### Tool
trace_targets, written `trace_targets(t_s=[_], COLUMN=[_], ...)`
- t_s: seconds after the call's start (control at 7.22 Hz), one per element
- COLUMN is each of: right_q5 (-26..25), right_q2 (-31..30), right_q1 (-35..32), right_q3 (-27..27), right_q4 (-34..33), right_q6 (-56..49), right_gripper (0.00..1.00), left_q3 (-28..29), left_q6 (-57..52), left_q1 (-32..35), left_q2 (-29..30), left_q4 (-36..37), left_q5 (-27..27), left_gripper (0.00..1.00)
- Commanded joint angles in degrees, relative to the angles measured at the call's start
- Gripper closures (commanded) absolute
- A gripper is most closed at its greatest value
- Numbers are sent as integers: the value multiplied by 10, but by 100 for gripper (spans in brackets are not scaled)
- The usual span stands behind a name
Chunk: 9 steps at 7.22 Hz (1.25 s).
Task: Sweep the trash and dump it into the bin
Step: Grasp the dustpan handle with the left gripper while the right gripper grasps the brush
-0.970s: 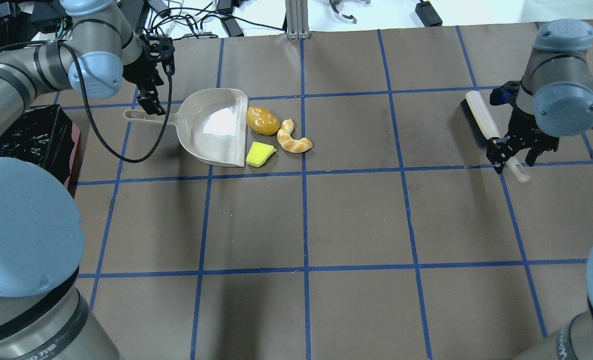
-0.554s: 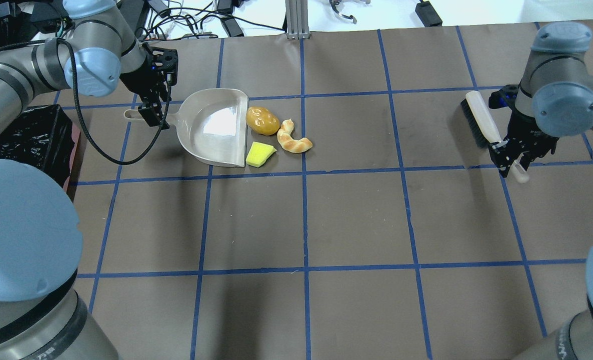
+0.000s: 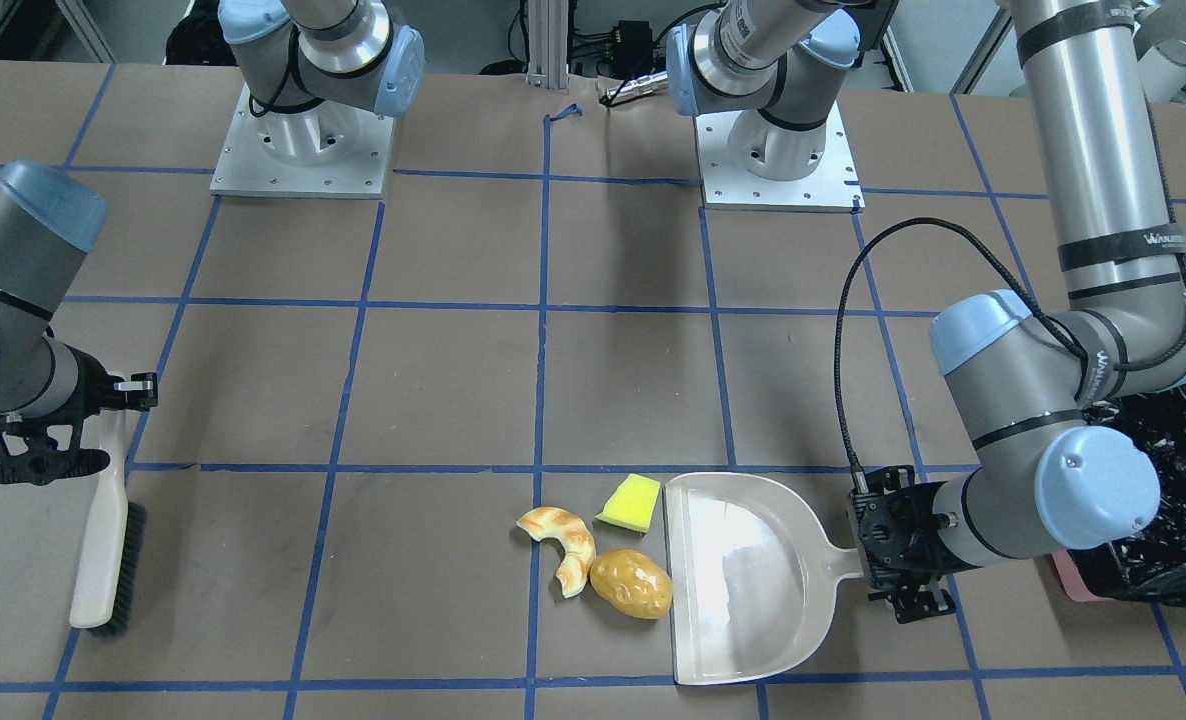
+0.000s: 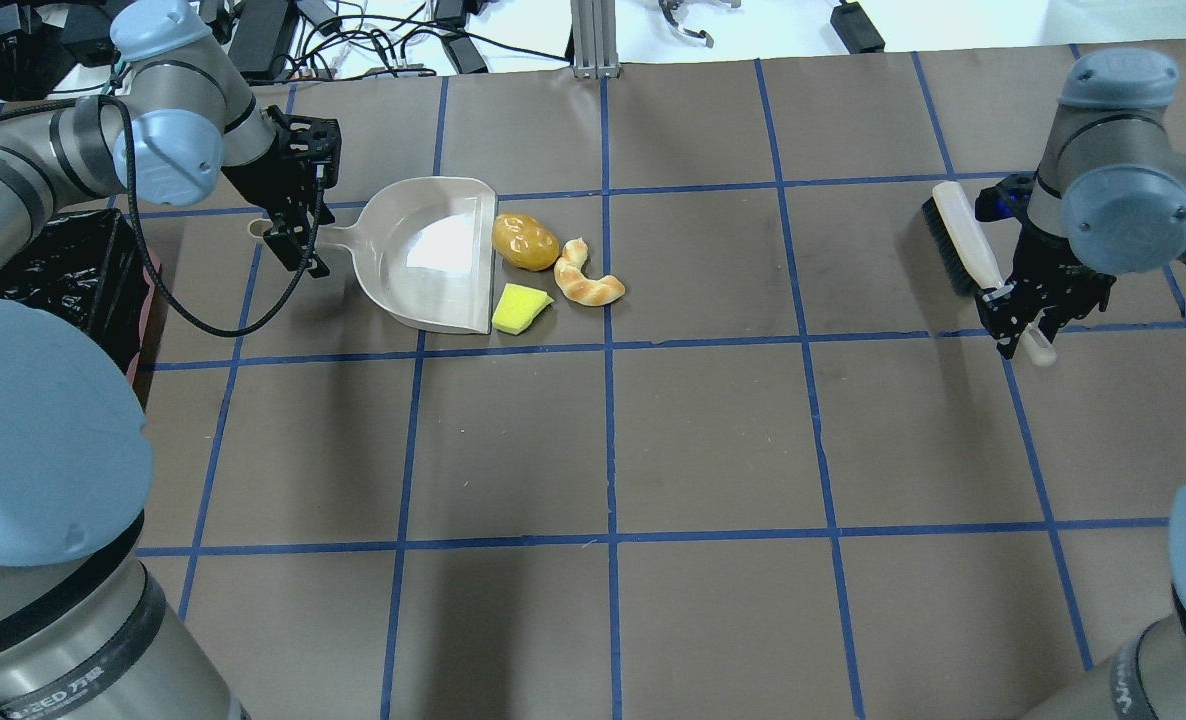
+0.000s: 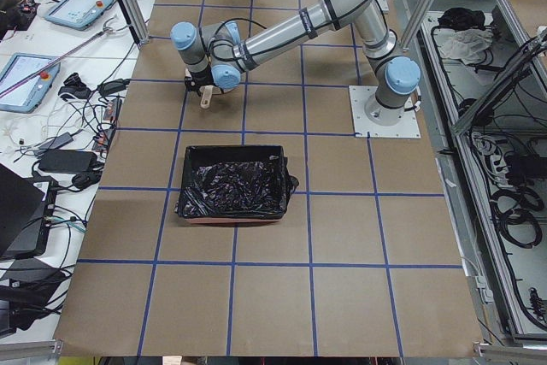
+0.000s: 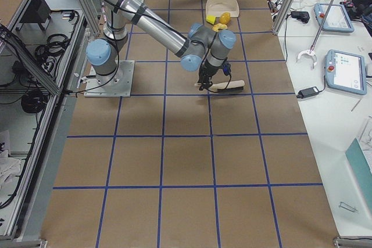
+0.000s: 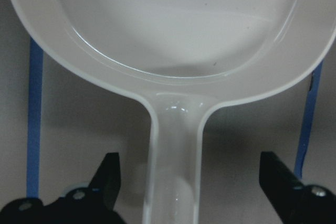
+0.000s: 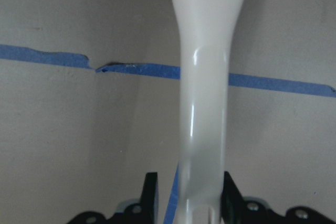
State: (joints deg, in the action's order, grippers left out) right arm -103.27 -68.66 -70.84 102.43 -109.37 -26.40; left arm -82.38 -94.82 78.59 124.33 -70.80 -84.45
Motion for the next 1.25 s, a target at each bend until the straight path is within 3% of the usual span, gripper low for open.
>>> trace_targets(t_s=[0.0,0.42,0.55,0.69,1.11], right_q5=[1,1,1,2,-1], right_q2=[1,-2,-4,-15,-62], right_q1=[0,0,0,0,-32], right_q3=[-1,-6,-8,-9,-9], right_q4=[0,4,6,20,85], right_q6=[-1,3,8,11,108], right_gripper=[66,96,97,99,100], left_q3=[-13,-23,-23,-23,-23], left_q6=[3,10,10,1,2], left_q1=[3,13,16,17,17], left_q2=[-3,0,2,0,1], left_q4=[-2,5,6,6,6], left_q5=[9,9,10,25,26], left_gripper=[5,3,3,11,13])
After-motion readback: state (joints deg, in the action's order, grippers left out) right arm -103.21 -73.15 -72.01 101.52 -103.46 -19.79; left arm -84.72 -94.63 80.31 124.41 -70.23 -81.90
